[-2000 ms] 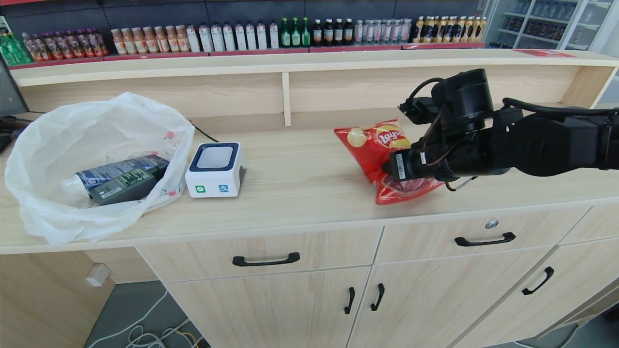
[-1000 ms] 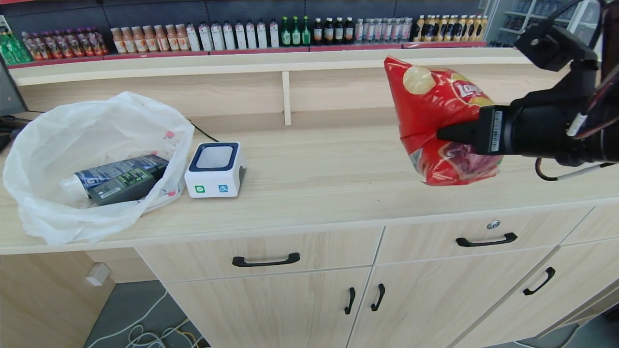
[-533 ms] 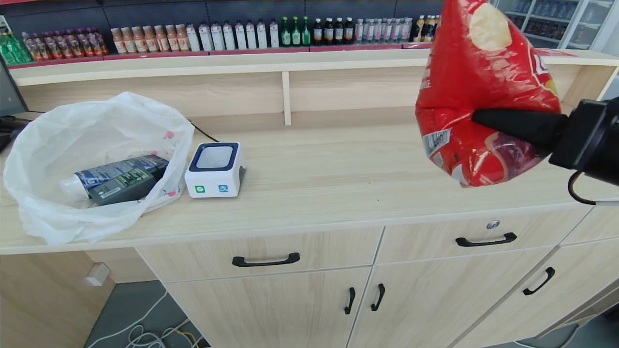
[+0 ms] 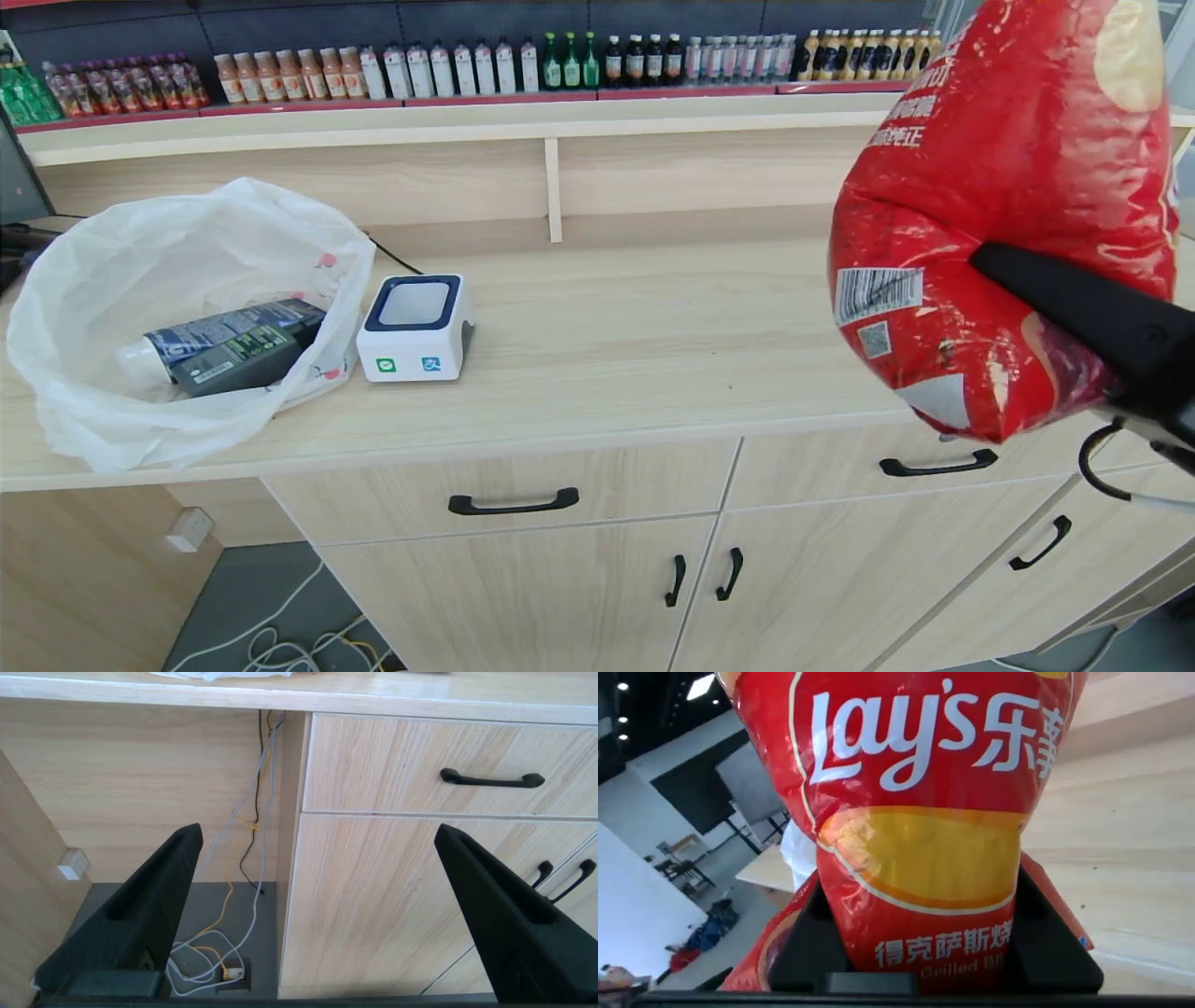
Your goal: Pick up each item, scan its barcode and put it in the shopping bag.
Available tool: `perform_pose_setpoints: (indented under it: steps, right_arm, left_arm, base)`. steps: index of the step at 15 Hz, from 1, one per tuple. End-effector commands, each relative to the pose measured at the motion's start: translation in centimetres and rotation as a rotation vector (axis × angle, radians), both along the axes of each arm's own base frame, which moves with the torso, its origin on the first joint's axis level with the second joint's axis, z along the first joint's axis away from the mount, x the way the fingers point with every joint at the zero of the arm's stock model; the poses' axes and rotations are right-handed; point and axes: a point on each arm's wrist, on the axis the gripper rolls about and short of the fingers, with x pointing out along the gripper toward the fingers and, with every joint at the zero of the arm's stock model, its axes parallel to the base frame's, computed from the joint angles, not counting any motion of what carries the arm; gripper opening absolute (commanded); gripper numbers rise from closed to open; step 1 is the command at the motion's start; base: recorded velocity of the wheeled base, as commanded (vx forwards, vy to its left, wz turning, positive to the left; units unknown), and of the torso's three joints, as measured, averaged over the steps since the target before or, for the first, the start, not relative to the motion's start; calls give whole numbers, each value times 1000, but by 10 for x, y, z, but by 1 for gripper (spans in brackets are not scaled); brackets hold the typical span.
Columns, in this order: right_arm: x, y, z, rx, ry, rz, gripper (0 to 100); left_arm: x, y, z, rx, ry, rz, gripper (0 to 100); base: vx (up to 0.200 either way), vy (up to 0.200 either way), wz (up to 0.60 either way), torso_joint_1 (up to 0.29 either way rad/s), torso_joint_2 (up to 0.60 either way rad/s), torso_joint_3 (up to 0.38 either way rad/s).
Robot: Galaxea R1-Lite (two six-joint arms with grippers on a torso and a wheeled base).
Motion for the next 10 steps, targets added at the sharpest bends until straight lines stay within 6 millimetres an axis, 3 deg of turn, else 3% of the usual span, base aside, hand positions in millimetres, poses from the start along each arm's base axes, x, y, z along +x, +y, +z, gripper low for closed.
perform_pose_setpoints:
  steps: [1, 5, 10]
  right_arm:
    - [-6, 4, -12, 28, 67, 65, 0]
    - [-5, 6, -5, 167, 149, 125, 0]
    - [-7, 30, -3, 282, 182, 294, 0]
  left_arm:
    - [0, 0, 0, 0, 0, 0, 100]
    - [0, 0, 0, 0, -2, 0, 100]
    - [0, 0, 0, 0, 0, 0, 100]
  base:
    - [0, 0, 0, 0, 0, 0]
    - [0, 0, 0, 0, 0, 0]
    - [0, 0, 0, 0, 0, 0]
